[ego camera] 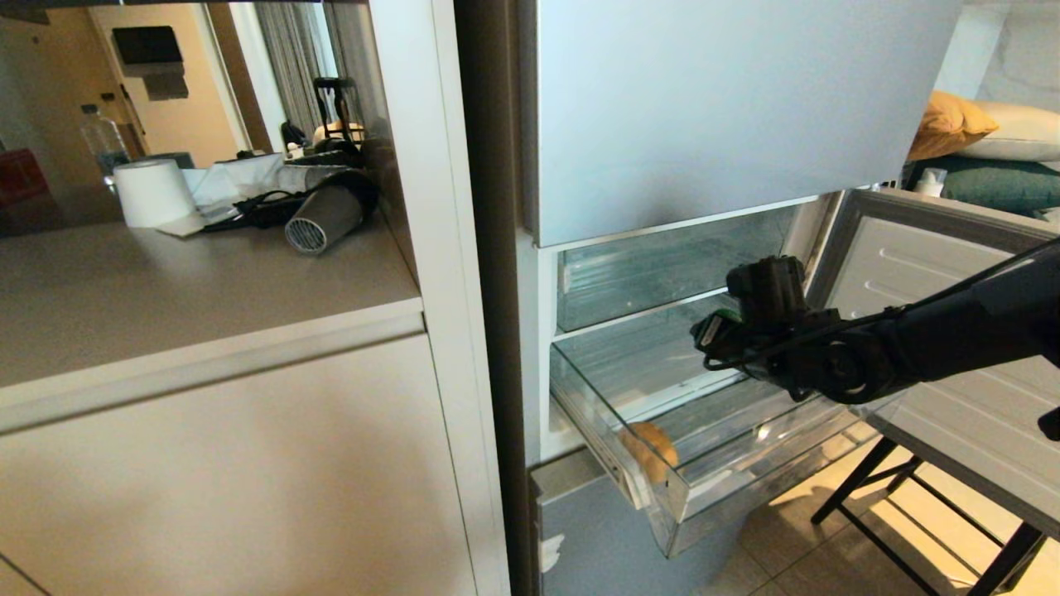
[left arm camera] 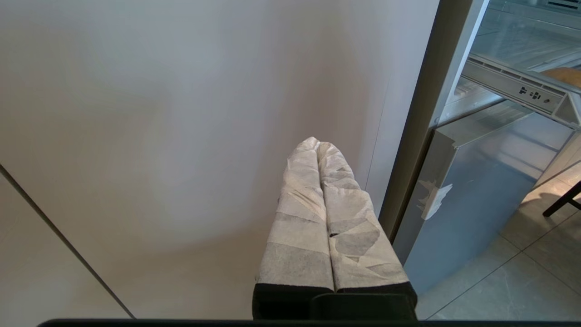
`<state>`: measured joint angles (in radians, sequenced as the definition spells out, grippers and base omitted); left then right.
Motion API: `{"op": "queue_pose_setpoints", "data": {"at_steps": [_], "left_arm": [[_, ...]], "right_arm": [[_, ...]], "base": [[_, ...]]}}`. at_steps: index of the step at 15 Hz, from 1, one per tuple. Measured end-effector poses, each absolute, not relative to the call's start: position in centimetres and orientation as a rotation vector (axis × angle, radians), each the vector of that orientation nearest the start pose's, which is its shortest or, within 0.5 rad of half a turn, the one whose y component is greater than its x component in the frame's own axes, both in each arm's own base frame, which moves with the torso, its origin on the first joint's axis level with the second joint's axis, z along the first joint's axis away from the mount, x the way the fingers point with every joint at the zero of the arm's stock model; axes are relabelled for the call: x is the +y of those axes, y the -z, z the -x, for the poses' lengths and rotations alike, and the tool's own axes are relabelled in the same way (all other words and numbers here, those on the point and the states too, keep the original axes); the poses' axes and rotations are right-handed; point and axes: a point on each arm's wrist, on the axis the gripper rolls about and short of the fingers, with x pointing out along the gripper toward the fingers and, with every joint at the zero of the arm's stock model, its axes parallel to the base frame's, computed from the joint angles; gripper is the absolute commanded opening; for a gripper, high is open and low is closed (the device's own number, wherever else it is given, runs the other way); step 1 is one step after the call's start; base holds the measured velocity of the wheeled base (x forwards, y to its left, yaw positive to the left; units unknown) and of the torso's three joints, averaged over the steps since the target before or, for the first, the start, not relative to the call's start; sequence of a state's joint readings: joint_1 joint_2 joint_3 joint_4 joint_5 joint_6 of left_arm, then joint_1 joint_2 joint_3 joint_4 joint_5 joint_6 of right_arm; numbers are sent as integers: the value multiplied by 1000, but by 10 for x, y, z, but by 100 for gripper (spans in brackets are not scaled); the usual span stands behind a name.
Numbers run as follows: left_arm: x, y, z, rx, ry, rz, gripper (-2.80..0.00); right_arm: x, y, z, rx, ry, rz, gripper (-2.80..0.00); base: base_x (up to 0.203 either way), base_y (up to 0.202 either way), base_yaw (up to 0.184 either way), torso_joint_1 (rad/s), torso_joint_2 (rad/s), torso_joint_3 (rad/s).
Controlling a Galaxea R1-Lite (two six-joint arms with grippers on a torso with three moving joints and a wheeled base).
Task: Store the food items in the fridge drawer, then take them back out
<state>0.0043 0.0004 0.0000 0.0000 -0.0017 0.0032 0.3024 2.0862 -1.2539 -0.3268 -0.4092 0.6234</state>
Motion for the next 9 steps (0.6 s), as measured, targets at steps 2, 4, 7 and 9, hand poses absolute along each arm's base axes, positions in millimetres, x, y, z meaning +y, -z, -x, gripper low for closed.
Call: {"op": "queue_pose_setpoints", "data": {"at_steps": [2,4,7,9], "left_arm": [[0,-75,23,0,-3,-3,-280],[0,-75,23,0,-3,-3,-280],[0,-75,23,0,-3,-3,-280],[0,-75,23,0,-3,-3,-280]], "right_arm": [[109,-128,-405,419,261,-444,-280],[107,-121,-411,425,275,-467,-280],[108,-112,-418,429,289,-503,-280],[110,-106,-424,435,293,-503,-280]], "base": [[0,0,0,0,0,0],[0,0,0,0,0,0],[0,0,0,0,0,0],[0,0,0,0,0,0]]}}
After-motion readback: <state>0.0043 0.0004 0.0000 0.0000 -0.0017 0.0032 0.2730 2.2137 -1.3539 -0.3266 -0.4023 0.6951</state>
